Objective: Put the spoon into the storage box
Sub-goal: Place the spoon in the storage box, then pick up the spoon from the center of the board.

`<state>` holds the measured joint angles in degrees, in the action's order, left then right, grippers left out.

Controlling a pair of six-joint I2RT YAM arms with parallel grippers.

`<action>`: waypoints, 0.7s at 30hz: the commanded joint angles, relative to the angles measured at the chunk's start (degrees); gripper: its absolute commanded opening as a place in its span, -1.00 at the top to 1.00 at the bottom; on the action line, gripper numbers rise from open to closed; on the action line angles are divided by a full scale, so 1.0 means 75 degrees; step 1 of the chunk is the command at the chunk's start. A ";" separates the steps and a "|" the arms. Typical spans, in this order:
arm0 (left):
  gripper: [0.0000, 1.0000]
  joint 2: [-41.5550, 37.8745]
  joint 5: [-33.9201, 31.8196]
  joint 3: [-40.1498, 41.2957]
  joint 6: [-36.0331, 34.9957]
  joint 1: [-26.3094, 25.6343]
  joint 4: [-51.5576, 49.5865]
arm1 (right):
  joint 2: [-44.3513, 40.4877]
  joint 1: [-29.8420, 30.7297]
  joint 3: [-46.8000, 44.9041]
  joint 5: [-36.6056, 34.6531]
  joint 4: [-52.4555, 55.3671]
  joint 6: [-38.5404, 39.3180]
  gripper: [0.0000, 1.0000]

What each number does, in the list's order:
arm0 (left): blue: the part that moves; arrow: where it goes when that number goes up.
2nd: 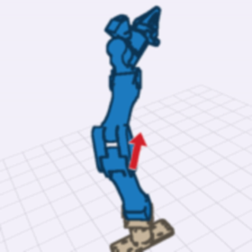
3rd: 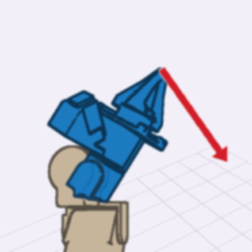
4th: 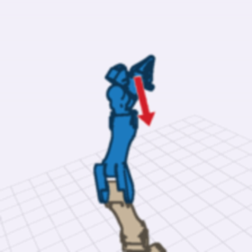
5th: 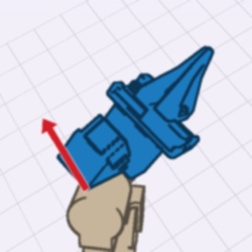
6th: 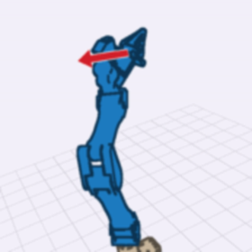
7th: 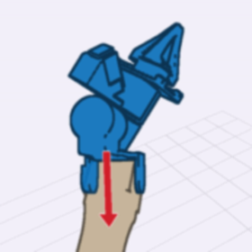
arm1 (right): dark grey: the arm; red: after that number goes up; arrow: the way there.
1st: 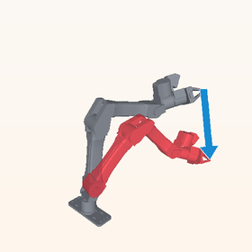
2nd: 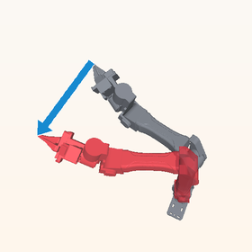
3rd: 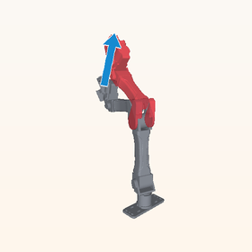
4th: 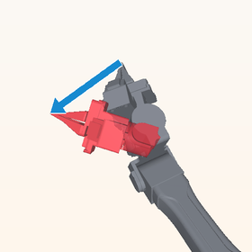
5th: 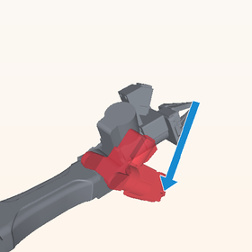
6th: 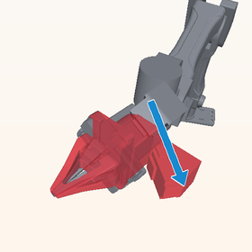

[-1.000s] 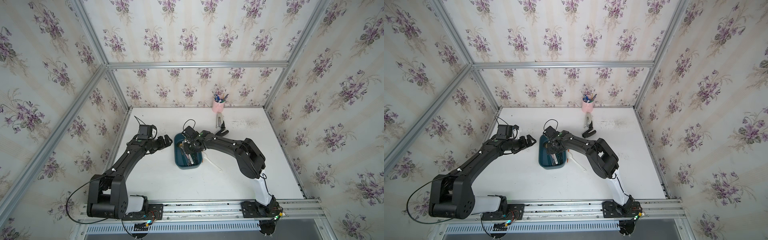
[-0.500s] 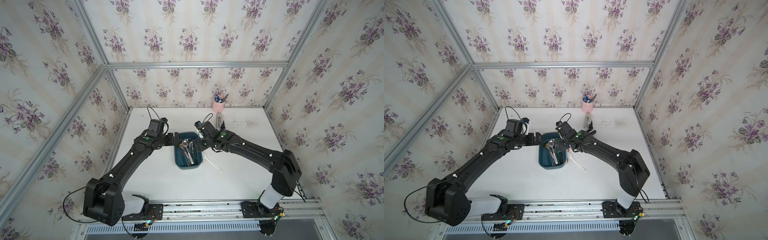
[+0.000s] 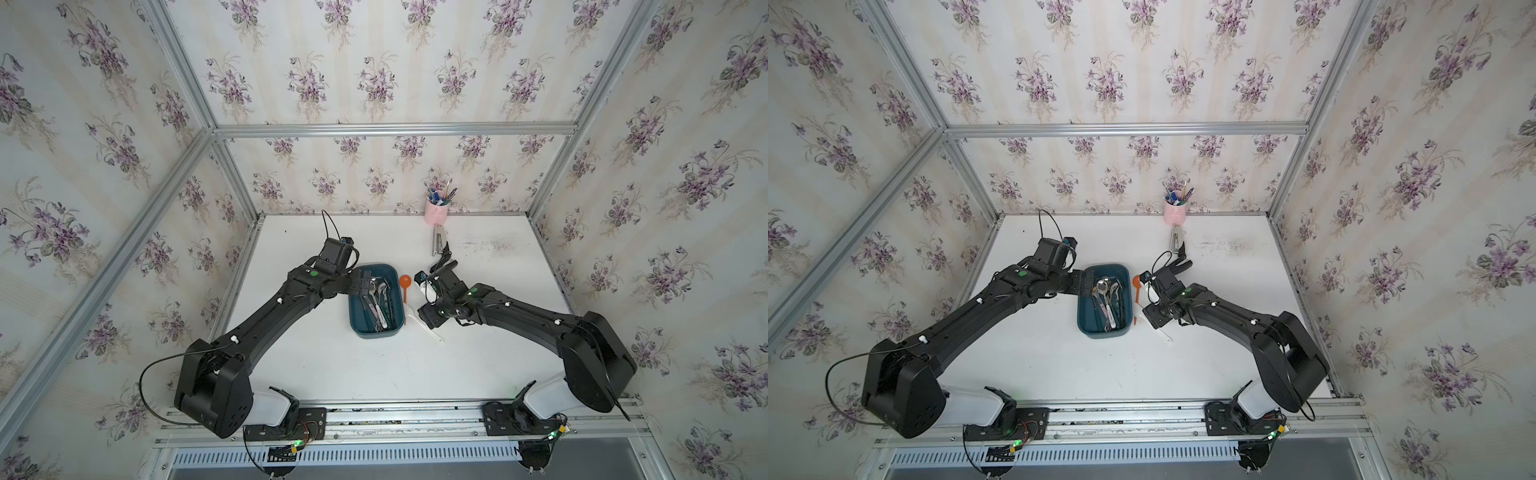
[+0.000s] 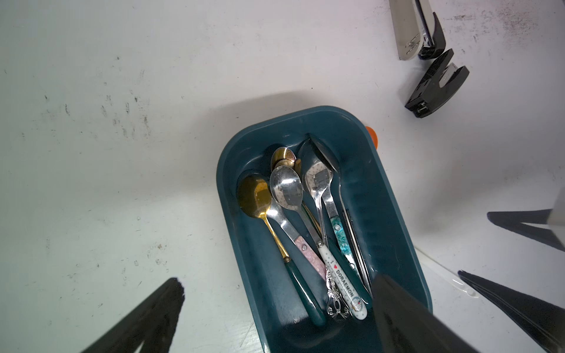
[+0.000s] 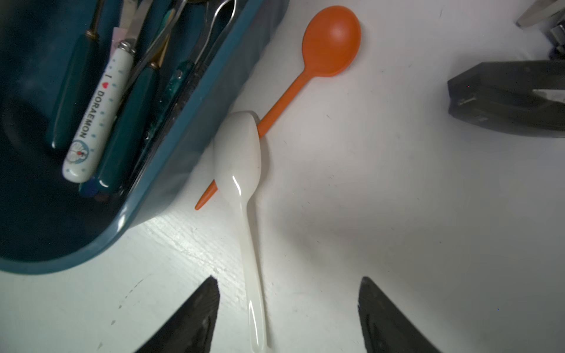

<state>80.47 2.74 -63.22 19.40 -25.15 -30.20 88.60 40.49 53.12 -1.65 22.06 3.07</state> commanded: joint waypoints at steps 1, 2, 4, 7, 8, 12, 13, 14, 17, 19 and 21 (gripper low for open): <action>-0.99 0.0016 -0.0197 -0.0010 0.0086 -0.0004 -0.0156 | 0.0311 0.0007 0.0027 0.0343 -0.0478 0.0082 -0.45; -0.99 0.0007 -0.0218 0.0012 0.0099 0.0001 -0.0169 | 0.0407 -0.0001 0.0040 0.0453 -0.0570 0.0077 -0.44; -0.99 -0.0080 -0.0276 0.0049 0.0103 0.0001 -0.0210 | 0.0635 0.0004 0.0095 0.0625 -0.0679 0.0039 -0.41; -0.99 -0.0210 -0.0376 0.0149 0.0122 0.0003 -0.0242 | 0.0934 0.0002 0.0182 0.0704 -0.0715 0.0002 -0.36; -0.99 -0.0239 -0.0406 0.0161 0.0137 0.0001 -0.0258 | 0.0998 0.0004 0.0189 0.0712 -0.0732 -0.0007 -0.35; -0.99 -0.0310 -0.0483 0.0244 0.0168 0.0001 -0.0330 | 0.1238 0.0004 0.0166 0.0665 -0.0810 -0.0023 -0.29; -0.99 -0.0326 -0.0494 0.0260 0.0170 0.0001 -0.0327 | 0.1275 0.0010 0.0159 0.0665 -0.0810 -0.0015 -0.28; -0.99 -0.0345 -0.0506 0.0280 0.0168 0.0001 -0.0327 | 0.1297 0.0004 0.0142 0.0671 -0.0815 -0.0001 -0.27; -0.99 -0.0347 -0.0530 0.0286 0.0179 0.0001 -0.0324 | 0.1300 0.0008 0.0000 0.0607 -0.0982 0.0021 -0.23; -0.99 -0.0323 -0.0530 0.0273 0.0181 0.0001 -0.0329 | 0.1341 0.0008 -0.0068 0.0639 -0.1108 0.0018 -0.21; -0.99 -0.0293 -0.0517 0.0262 0.0188 0.0001 -0.0342 | 0.1411 0.0015 -0.0064 0.0706 -0.1151 0.0024 -0.18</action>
<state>78.11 -0.40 -61.04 20.21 -25.15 -32.32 98.54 40.49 52.69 3.05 14.98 3.18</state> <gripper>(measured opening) 0.996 0.593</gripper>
